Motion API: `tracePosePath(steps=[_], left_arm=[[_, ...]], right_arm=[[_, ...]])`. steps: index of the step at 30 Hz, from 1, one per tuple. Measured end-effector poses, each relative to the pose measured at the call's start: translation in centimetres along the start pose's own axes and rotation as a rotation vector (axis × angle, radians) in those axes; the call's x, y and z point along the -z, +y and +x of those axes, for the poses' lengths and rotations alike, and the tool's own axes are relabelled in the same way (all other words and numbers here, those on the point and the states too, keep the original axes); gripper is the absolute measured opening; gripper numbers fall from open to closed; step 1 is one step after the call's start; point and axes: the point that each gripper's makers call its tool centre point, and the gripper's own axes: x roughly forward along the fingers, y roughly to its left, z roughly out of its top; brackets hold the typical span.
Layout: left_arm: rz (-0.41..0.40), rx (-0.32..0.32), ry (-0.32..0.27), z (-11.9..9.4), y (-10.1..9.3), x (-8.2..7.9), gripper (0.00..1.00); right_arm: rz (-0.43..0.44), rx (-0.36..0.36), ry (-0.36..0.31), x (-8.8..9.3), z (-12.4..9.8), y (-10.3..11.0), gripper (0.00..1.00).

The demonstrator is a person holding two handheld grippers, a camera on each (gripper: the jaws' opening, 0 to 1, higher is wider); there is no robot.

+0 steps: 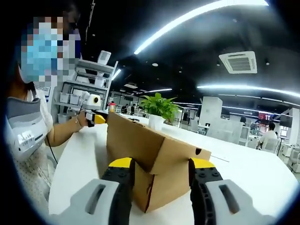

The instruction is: Operate the shoe box by opening the lid, removing the specified soft item, and placing it in the target area until the item is outside and the box remains undamaged.

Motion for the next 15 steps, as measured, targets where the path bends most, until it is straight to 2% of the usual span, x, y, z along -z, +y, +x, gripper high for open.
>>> tracePosePath(steps=[15], left_arm=[[0.082, -0.017, 0.014, -0.10, 0.37, 0.02, 0.45]], right_arm=[[0.006, 0.005, -0.009, -0.16, -0.03, -0.14, 0.46]])
